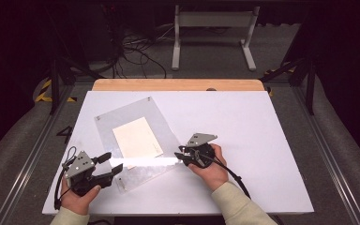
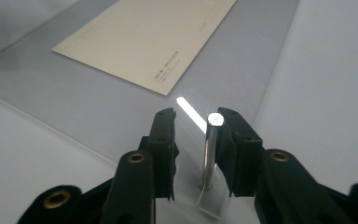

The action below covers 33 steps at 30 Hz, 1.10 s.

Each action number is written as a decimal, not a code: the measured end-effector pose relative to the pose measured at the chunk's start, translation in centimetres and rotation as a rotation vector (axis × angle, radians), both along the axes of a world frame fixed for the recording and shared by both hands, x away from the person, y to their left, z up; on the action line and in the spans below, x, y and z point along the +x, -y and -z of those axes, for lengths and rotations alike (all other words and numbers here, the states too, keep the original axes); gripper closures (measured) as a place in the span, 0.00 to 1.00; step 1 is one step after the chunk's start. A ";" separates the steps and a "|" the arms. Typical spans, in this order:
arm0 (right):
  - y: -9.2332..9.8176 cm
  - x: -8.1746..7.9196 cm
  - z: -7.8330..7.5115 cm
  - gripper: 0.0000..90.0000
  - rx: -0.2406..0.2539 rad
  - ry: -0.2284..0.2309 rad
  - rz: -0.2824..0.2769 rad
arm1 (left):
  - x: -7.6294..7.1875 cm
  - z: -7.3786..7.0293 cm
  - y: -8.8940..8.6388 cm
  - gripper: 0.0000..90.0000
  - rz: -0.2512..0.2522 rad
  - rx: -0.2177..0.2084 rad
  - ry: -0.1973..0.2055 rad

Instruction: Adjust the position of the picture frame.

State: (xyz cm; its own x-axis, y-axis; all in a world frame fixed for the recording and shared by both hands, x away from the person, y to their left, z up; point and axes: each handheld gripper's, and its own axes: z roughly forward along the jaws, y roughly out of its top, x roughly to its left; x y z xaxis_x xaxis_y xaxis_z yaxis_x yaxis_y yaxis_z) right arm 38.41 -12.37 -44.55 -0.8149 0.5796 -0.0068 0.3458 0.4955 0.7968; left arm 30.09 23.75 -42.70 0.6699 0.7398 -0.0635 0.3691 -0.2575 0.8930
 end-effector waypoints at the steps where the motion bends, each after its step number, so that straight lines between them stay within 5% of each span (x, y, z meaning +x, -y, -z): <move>1: -0.1 0.0 0.1 0.78 -0.004 0.004 -0.002 | 0.0 0.0 0.0 0.42 -0.001 0.000 0.000; 8: -0.1 0.2 0.1 0.93 -0.020 0.024 0.011 | 0.0 0.0 0.1 0.41 -0.001 0.005 0.001; 22: 0.5 0.1 -0.5 0.94 -0.049 0.051 0.021 | 0.0 0.0 0.1 0.41 0.000 -0.003 0.000; 29: 3.6 -0.7 -1.6 0.94 -0.063 0.046 0.068 | 0.0 -0.1 0.3 0.41 0.011 -0.004 0.007; 33: 5.8 -1.1 -1.9 0.94 -0.067 0.035 0.104 | -0.5 -0.6 1.9 0.39 0.075 0.011 0.034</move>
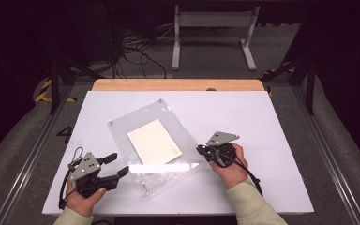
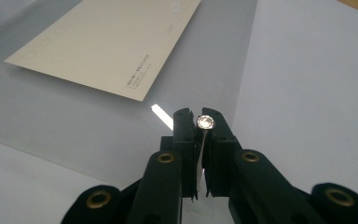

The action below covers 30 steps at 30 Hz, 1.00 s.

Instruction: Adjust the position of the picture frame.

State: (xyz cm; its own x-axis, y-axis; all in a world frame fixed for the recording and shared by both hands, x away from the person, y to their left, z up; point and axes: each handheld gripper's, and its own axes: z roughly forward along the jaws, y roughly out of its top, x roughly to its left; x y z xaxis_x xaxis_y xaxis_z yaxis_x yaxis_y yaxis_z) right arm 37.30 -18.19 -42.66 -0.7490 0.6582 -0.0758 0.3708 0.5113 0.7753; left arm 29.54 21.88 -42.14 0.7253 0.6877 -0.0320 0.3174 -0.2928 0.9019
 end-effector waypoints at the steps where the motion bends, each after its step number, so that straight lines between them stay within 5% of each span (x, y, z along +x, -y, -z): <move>1: 0.4 -0.1 0.0 0.94 0.000 -0.001 0.006 | -0.4 -0.2 1.1 0.38 0.041 0.022 0.015; 6: 2.5 -0.7 0.1 0.94 0.000 -0.006 0.042 | -0.4 0.1 2.6 0.38 0.088 0.053 0.016; 10: 3.7 -1.1 0.1 0.94 -0.005 -0.010 0.064 | -0.3 0.5 3.4 0.36 0.119 0.038 -0.003; 15: 5.6 -1.7 0.9 0.94 -0.008 -0.030 0.101 | -1.4 0.7 6.7 0.32 0.247 0.041 -0.003; 18: 5.8 -1.6 1.2 0.94 0.010 -0.033 0.105 | -1.8 1.2 8.7 0.30 0.306 0.090 -0.005; 26: 5.8 -1.6 1.3 0.94 0.014 -0.027 0.106 | -1.8 1.5 10.7 0.32 0.375 0.069 -0.031; 28: 5.8 -1.7 1.3 0.94 0.015 -0.028 0.108 | -1.8 1.9 11.5 0.36 0.391 0.100 -0.040; 30: 5.8 -1.7 1.3 0.94 0.015 -0.028 0.110 | -1.9 2.6 13.0 0.57 0.413 0.216 -0.039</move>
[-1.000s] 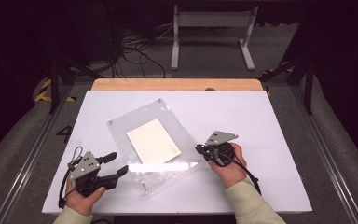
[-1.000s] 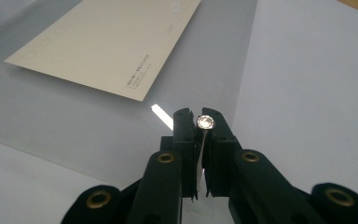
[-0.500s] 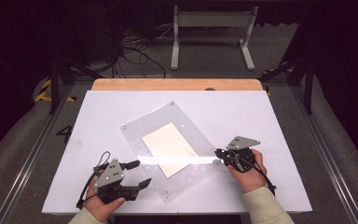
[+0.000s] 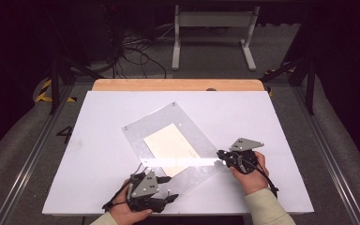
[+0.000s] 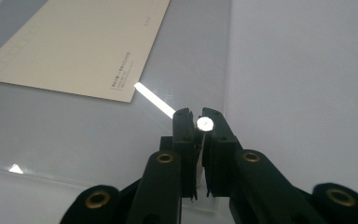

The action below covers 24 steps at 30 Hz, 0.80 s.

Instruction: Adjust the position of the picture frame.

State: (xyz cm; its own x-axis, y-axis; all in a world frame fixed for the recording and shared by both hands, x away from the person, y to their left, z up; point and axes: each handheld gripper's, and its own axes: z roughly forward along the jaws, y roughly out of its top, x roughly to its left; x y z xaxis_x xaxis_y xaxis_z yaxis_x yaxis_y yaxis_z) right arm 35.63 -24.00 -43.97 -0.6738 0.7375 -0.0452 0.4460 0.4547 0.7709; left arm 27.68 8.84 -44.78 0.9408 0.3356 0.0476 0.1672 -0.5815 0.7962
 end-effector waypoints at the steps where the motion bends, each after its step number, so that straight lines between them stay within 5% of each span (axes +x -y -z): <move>1: 0.0 0.0 0.0 0.94 0.000 0.000 0.000 | 0.0 0.0 0.0 0.66 0.000 0.000 0.000; 2: 0.0 0.0 0.0 0.94 0.001 0.000 0.001 | 0.1 0.2 0.3 0.66 0.005 0.036 0.001; 3: 0.0 0.0 0.0 0.94 0.002 0.001 0.001 | 0.3 0.3 0.4 0.76 0.010 0.046 -0.003; 6: 0.0 0.0 0.0 0.94 0.003 0.001 -0.002 | 0.2 0.2 0.4 0.93 0.034 0.044 -0.035; 10: -0.2 -0.2 -0.1 0.94 -0.008 0.013 -0.008 | 0.2 0.0 0.2 0.93 0.026 0.049 -0.035; 13: -0.4 -0.5 -0.7 0.94 0.004 0.047 -0.015 | -0.3 -0.7 0.0 0.91 0.002 0.052 0.013; 15: -0.6 -0.9 -1.5 0.94 0.015 0.084 -0.004 | -0.9 -1.9 -0.1 0.89 -0.017 0.063 0.093; 17: -0.6 -1.3 -2.1 0.94 0.034 0.112 -0.003 | -0.9 -2.5 -0.5 0.88 -0.039 0.049 0.107; 20: -0.7 -1.7 -2.5 0.94 0.051 0.137 -0.007 | -1.0 -3.1 -0.6 0.87 -0.070 0.074 0.164; 21: -0.7 -1.9 -2.7 0.94 0.060 0.153 -0.010 | -1.2 -3.4 -0.7 0.87 -0.092 0.093 0.210; 22: -0.9 -2.3 -3.0 0.94 0.070 0.179 -0.014 | -1.3 -3.7 -0.6 0.87 -0.107 0.107 0.262; 24: -1.7 -3.5 -3.9 0.93 0.030 0.285 -0.007 | -1.1 -4.7 -1.0 0.90 -0.112 0.070 0.268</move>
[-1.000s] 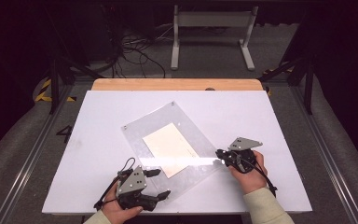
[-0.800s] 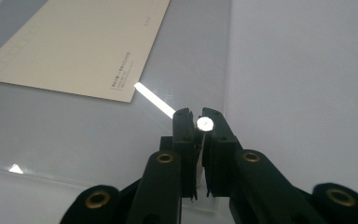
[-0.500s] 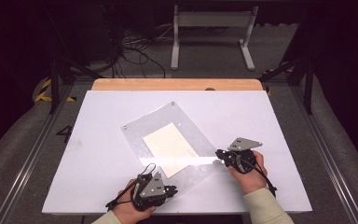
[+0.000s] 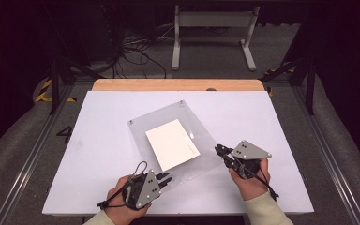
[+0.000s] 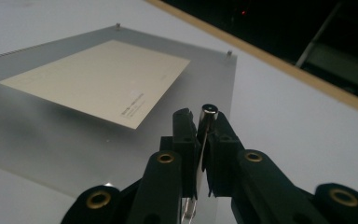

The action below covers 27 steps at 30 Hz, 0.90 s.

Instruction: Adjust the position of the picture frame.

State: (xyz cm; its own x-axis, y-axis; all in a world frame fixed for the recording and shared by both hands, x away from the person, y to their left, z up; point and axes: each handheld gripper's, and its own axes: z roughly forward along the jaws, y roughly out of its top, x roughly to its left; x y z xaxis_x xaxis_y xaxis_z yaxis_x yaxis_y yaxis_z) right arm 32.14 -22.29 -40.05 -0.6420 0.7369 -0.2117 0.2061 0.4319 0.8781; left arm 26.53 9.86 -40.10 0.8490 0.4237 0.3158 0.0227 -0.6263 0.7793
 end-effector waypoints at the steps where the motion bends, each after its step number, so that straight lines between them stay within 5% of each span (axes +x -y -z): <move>1: -0.1 -0.3 -0.3 0.92 -0.002 0.027 0.010 | 0.0 0.0 0.0 0.90 0.000 0.000 0.000; 3: -0.3 -0.6 -0.5 0.92 -0.010 0.057 0.019 | 0.3 -0.4 -0.3 0.90 -0.009 -0.010 0.004; 4: -0.4 -0.8 -0.6 0.92 -0.017 0.077 0.024 | 0.3 -0.9 -0.5 0.89 -0.070 0.010 0.114; 5: -0.7 -1.2 -0.7 0.94 -0.038 0.090 -0.001 | 0.4 -1.3 -0.5 1.00 -0.083 0.034 0.157; 7: -1.7 -1.9 -0.4 0.95 -0.179 0.184 0.020 | 0.6 -3.0 -1.0 1.00 -0.088 -0.016 0.187; 9: -1.8 -2.1 -1.0 0.95 -0.140 0.176 -0.006 | 1.2 -4.2 -1.5 1.00 -0.099 -0.059 0.181; 10: -1.8 -2.0 -1.0 0.95 -0.117 0.149 -0.003 | 1.5 -4.5 -1.8 1.00 -0.103 -0.083 0.168; 12: -1.3 -1.8 -0.6 0.95 -0.071 0.116 0.010 | 2.3 -4.1 -2.2 1.00 -0.082 -0.112 0.080; 16: -0.9 -1.4 0.1 0.95 -0.095 0.073 0.029 | 2.9 -2.0 -2.8 1.00 -0.014 -0.153 -0.064; 19: -0.5 -1.2 0.3 0.95 -0.064 0.031 0.029 | 3.4 -0.4 -3.6 0.93 0.017 -0.201 -0.189; 24: -0.3 -0.9 0.6 0.95 -0.068 0.002 0.035 | 2.9 0.4 -3.5 0.68 0.097 -0.219 -0.270; 27: -0.2 -0.8 0.7 0.94 -0.068 -0.012 0.033 | 2.2 1.4 -2.8 0.59 0.113 -0.171 -0.307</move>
State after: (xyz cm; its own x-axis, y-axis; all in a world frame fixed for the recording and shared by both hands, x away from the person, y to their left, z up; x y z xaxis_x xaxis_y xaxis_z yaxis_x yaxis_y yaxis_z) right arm 31.38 -22.08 -40.77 -0.6205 0.7418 -0.2544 0.2320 0.4835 0.8440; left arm 28.78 12.66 -41.51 0.9375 0.3467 -0.0282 0.2101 -0.4996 0.8404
